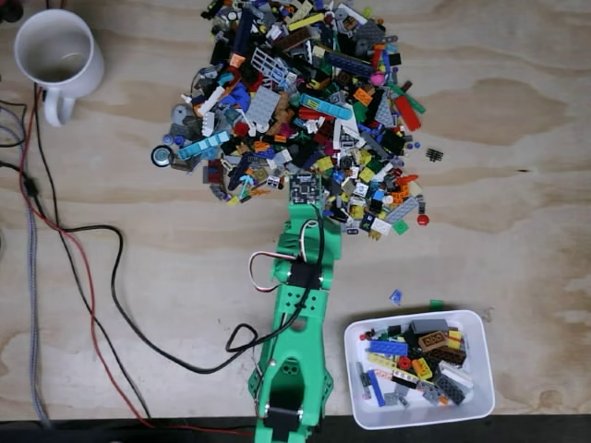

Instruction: Find the closest Lego and put it in the bin.

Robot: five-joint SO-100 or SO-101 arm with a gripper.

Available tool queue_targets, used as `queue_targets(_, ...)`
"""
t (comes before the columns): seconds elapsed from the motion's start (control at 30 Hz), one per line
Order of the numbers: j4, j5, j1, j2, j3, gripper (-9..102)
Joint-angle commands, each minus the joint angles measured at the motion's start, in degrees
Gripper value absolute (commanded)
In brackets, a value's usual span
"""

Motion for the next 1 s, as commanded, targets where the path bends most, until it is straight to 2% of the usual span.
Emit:
queue_targets(0.0,-10.5,-8.0,0.0,-1.5,2.6,12)
queue_targets(0.2,-22.0,-15.4,2.7,-11.8,2.7,12)
queue_targets(0.43,-30.4,-21.9,5.8,-19.5,2.2,12)
queue_targets(0.97,-39.5,-19.2,2.8,-26.6,-0.5,6)
